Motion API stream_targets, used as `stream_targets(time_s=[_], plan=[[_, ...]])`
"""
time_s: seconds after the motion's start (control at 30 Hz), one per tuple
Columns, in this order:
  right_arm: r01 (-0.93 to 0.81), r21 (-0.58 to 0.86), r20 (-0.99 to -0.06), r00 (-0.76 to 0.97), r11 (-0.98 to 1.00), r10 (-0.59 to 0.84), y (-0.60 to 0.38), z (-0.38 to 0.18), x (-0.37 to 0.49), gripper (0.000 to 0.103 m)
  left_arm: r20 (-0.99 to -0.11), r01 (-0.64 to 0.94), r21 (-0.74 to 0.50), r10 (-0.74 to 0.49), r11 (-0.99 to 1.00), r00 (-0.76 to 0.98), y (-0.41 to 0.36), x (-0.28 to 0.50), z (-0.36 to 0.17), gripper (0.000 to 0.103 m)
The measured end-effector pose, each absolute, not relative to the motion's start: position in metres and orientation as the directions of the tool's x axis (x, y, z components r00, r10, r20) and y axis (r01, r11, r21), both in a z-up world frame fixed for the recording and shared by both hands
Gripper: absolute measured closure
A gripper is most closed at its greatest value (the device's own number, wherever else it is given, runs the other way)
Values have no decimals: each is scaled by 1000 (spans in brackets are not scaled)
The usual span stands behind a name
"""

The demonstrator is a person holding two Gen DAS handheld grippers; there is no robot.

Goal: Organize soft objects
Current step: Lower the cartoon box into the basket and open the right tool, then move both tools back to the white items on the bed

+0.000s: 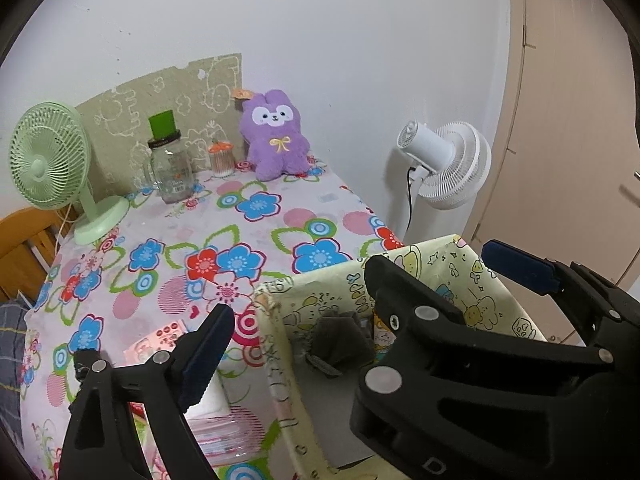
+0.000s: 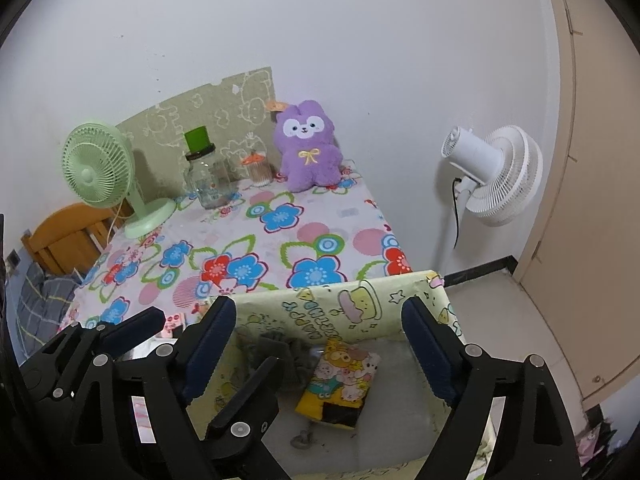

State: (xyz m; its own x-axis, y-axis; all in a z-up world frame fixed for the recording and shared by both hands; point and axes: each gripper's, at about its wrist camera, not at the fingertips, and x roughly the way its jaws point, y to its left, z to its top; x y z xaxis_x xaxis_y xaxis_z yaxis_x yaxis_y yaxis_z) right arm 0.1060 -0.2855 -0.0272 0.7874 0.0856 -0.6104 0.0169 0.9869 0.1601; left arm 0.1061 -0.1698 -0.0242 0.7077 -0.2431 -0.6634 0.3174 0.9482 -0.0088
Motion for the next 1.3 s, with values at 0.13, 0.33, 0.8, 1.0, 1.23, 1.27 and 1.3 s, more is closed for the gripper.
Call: stream_targets(time_s=[0.13,0.33,0.8,1.0,1.23,1.27,1.3], plan=[[14,153,-602,795,988,82,-278,-20,100,15,-650,317,-9,-247,948,719,-162,100,-18,10],[21,142,-585,809,990,67,-267,-8,89,11,-625,322,0,-251,947,739,-153,91,-7,8],[-1,130,-533,843,992,71,-235,18,67,6,-564,291,13,-233,957,792,-119,70,14,2],[-17,116,-527,847,993,77,-217,22,61,6,-550,278,3,-230,961,803,-101,62,16,2],[-45,117,-516,851,992,99,-193,22,56,3,-543,249,0,-210,968,813,-77,55,16,2],[-49,115,-517,850,992,102,-189,22,56,3,-542,245,-2,-207,970,815,-73,55,15,2],[-55,113,-517,849,992,106,-185,22,56,2,-540,239,-4,-203,971,816,-69,54,15,2]])
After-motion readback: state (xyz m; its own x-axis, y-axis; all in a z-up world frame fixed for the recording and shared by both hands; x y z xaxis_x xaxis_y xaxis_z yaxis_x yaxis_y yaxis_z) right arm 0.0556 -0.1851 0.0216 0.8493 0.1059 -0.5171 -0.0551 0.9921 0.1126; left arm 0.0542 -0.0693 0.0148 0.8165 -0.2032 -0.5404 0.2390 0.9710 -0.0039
